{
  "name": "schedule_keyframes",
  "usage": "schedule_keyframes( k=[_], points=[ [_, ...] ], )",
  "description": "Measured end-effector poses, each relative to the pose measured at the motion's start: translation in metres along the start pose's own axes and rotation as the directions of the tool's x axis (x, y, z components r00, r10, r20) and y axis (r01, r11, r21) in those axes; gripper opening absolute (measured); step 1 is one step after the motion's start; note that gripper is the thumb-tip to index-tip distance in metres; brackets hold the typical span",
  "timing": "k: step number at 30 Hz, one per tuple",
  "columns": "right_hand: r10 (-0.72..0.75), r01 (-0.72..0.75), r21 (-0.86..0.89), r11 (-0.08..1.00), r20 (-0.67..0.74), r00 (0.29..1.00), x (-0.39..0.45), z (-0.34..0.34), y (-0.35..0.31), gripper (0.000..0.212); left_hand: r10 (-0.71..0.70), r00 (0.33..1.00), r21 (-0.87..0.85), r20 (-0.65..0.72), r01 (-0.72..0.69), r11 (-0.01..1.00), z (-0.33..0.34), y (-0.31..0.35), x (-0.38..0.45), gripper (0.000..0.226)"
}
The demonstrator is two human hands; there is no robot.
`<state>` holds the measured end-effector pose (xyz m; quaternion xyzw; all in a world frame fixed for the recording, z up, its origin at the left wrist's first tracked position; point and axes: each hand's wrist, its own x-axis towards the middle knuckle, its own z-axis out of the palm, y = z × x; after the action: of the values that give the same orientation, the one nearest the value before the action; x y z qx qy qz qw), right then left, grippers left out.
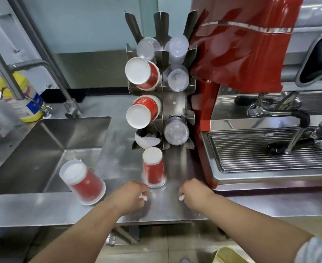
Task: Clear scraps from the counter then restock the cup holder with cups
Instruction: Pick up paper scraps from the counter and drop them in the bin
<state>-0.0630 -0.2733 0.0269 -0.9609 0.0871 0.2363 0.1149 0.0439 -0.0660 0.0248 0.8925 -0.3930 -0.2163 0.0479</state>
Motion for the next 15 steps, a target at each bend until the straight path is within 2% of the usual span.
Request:
schedule_keyframes(
  k=[7, 15],
  points=[
    [0.030, -0.027, 0.034, 0.999, -0.101, 0.994, -0.020, -0.019, -0.013, 0.028, 0.150, 0.988, 0.018, -0.040, -0.149, 0.989, -0.014, -0.001, -0.005, 0.025],
    [0.106, -0.102, 0.028, 0.994, -0.187, 0.977, -0.048, -0.052, -0.044, 0.025, 0.340, 0.937, -0.010, -0.084, -0.342, 0.939, -0.038, -0.007, -0.013, 0.019]
  ],
)
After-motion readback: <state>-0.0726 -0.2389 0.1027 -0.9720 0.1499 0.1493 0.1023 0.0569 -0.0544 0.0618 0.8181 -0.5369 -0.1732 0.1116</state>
